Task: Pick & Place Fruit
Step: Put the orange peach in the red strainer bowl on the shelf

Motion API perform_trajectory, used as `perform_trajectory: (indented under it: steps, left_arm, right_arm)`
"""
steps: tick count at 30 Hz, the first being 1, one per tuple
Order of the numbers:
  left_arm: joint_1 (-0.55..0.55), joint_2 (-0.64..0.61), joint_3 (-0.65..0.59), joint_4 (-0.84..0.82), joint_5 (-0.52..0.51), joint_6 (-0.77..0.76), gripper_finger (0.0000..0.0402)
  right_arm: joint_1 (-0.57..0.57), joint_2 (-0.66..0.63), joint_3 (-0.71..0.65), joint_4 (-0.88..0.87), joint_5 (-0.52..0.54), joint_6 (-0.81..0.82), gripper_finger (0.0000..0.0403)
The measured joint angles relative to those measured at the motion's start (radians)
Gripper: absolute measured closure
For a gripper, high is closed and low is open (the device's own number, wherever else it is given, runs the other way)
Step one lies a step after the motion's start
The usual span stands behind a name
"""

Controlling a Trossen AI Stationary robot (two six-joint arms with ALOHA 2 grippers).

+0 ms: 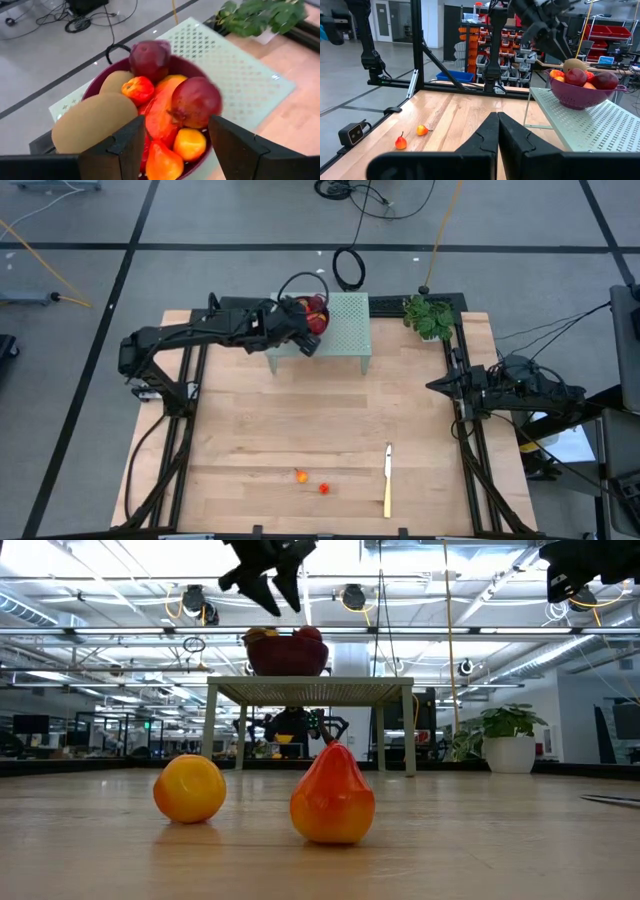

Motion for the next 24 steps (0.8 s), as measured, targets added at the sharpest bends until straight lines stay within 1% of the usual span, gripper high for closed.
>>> perform_trajectory:
  steps: [7,11,16,21,24]
  left_arm:
    - [-0.07,0.0,0.058,0.001,0.003,-0.014,0.0183]
    - [-0.132,0.0,0.07,-0.005,0.004,-0.085,0.0183]
    - [-0.216,0.0,0.07,-0.019,0.015,-0.228,0.0183]
    - [-0.293,0.0,0.07,-0.083,0.075,-0.421,0.0183]
    - [-0.344,0.0,0.07,-0.091,0.116,-0.519,0.0183]
  right_arm:
    - [0.0,0.0,0.0,0.0,0.0,0.0,0.0403]
    - [0.0,0.0,0.0,0.0,0.0,0.0,0.0403]
    - [0.0,0.0,0.0,0.0,0.0,0.0,0.0403]
    - [0.0,0.0,0.0,0.0,0.0,0.0,0.0403]
    - [0.0,0.0,0.0,0.0,0.0,0.0,0.0403]
